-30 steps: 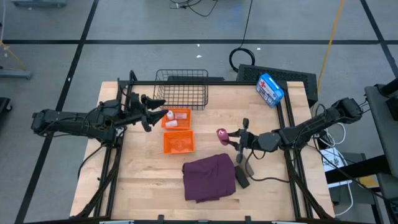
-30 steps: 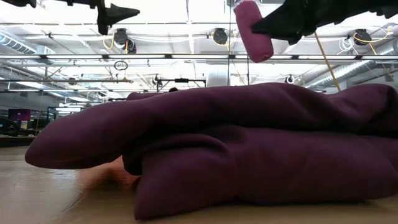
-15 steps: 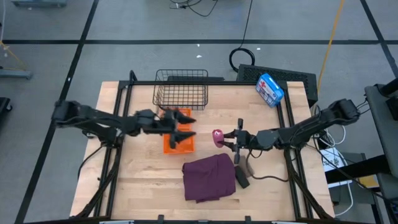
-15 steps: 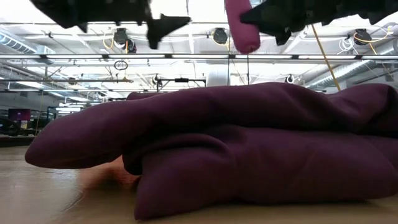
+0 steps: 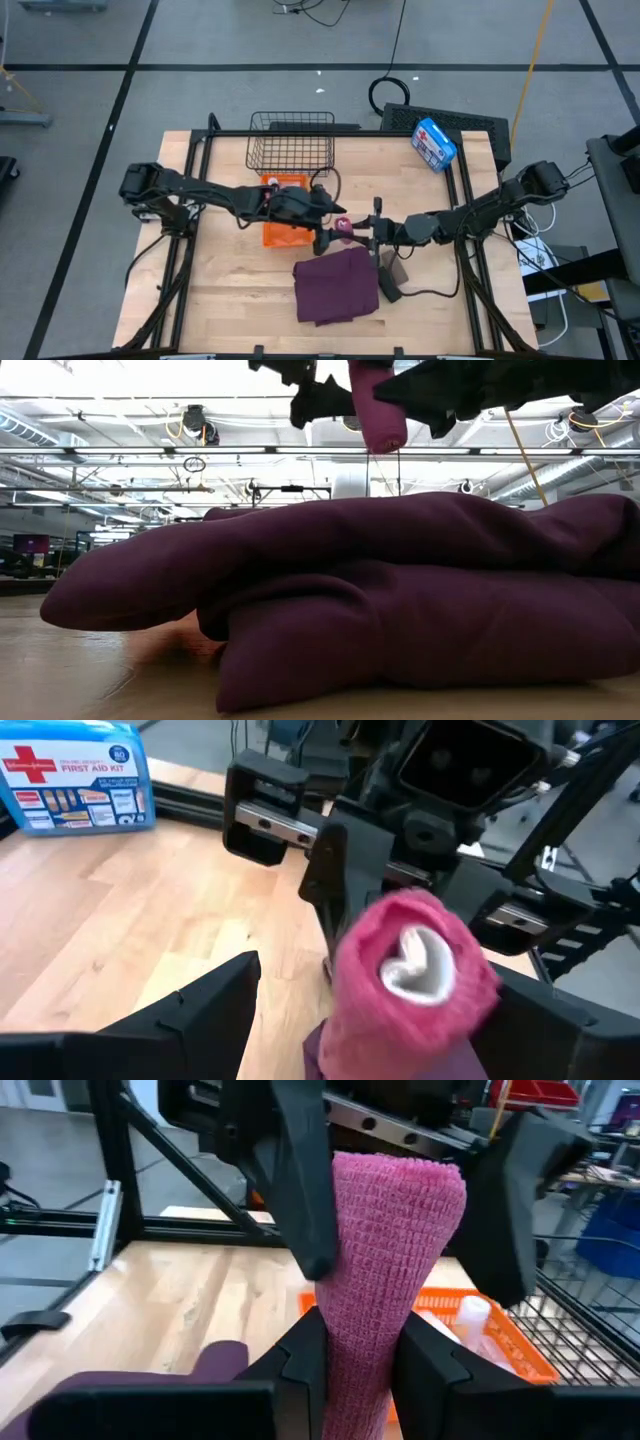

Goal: Pick & place medical supplies in basket/bin
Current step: Put the pink bandage into the bottom orange bin

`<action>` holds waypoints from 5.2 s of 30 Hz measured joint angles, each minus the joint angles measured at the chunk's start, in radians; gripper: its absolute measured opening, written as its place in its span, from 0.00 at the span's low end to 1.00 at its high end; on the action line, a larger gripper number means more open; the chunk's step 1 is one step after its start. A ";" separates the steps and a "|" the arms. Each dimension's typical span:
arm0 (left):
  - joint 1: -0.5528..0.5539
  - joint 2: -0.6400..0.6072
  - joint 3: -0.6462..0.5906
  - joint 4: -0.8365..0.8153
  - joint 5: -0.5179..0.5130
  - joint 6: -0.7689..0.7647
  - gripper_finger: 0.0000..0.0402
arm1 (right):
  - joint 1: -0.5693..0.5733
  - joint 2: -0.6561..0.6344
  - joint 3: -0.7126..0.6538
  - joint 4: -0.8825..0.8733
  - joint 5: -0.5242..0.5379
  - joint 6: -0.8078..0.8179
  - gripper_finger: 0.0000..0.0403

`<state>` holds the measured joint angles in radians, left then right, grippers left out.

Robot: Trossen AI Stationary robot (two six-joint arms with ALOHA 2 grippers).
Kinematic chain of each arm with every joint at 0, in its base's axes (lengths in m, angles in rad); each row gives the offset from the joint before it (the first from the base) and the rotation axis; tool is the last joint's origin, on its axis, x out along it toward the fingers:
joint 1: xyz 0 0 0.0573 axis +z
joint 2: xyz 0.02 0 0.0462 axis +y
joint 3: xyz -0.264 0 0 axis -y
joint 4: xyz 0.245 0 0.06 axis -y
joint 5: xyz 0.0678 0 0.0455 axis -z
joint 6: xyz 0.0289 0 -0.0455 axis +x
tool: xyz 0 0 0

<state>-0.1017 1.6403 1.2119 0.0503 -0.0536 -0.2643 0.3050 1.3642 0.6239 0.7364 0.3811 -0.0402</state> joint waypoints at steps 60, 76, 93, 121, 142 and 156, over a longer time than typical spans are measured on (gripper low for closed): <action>0.111 -0.041 -0.419 1.128 0.166 0.079 0.16 | -0.075 -0.153 -0.281 0.485 -0.036 0.071 0.54; 0.073 -0.041 -0.419 1.135 0.071 0.056 0.16 | -0.149 0.034 -0.129 0.621 -0.213 0.019 0.46; 0.039 -0.289 -0.306 0.415 -0.056 -0.029 0.41 | -0.175 -0.100 -0.069 0.180 -0.306 -0.036 0.13; 0.026 0.285 0.723 -1.025 0.217 0.068 0.61 | -0.106 -0.121 0.039 -0.243 -0.356 -0.054 0.13; -0.050 0.130 0.685 -1.260 -0.036 0.138 0.15 | -0.106 -0.236 0.038 -0.449 -0.207 -0.033 0.56; -0.089 -0.142 -0.077 -0.780 -0.080 0.164 0.15 | -0.107 -0.276 0.039 -0.472 -0.199 -0.024 0.60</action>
<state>-0.1911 1.4986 1.1352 -0.7295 -0.1338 -0.1002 0.1984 1.0882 0.6628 0.2642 0.1821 -0.0639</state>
